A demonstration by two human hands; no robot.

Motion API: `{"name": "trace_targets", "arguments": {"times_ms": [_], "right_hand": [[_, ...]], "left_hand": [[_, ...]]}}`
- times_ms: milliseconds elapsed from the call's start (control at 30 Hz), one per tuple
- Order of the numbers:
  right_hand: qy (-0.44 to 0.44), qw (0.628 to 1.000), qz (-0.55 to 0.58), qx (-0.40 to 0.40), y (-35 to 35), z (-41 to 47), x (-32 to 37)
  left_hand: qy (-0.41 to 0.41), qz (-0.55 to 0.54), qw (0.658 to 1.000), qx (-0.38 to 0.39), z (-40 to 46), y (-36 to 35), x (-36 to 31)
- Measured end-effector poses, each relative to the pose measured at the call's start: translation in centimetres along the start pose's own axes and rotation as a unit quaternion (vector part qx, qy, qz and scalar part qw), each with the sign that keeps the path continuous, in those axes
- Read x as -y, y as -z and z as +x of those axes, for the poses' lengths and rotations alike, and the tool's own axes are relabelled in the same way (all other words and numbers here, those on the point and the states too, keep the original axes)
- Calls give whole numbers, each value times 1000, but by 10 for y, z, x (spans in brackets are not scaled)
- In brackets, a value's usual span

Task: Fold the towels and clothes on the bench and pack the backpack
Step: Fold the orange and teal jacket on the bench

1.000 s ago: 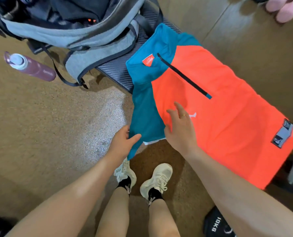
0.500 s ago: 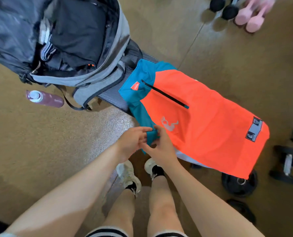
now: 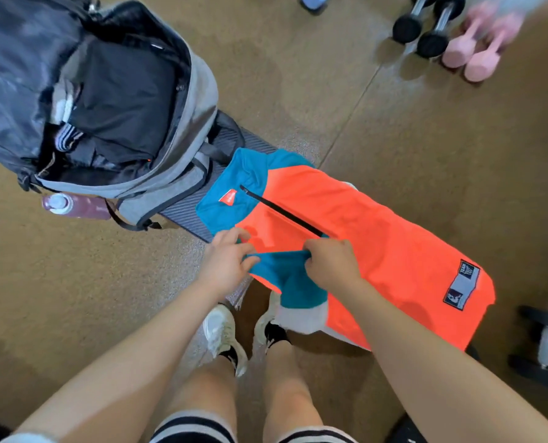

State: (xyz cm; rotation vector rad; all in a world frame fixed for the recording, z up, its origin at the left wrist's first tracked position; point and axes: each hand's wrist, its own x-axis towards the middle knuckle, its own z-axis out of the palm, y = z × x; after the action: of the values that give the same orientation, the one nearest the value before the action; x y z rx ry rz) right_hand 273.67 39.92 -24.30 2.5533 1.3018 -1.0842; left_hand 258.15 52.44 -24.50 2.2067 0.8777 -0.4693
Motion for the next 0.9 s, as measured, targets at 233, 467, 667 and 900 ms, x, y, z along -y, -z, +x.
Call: {"name": "trace_targets", "arguments": {"times_ms": [233,467,667,900], "right_hand": [[23,994,103,-18,18,95,-12],[35,984,129,-119,-15,145,11],[-242,912,306,-124,-59,69,-29],[-343,885,296,-108,-75,67,-16]], "left_hand": [[29,76,997,12,34,-5,34],[94,90,991,17,71,-20,74],[75,77,994,11,82,-30,43],[78,79,993,26,94,-27,31]]}}
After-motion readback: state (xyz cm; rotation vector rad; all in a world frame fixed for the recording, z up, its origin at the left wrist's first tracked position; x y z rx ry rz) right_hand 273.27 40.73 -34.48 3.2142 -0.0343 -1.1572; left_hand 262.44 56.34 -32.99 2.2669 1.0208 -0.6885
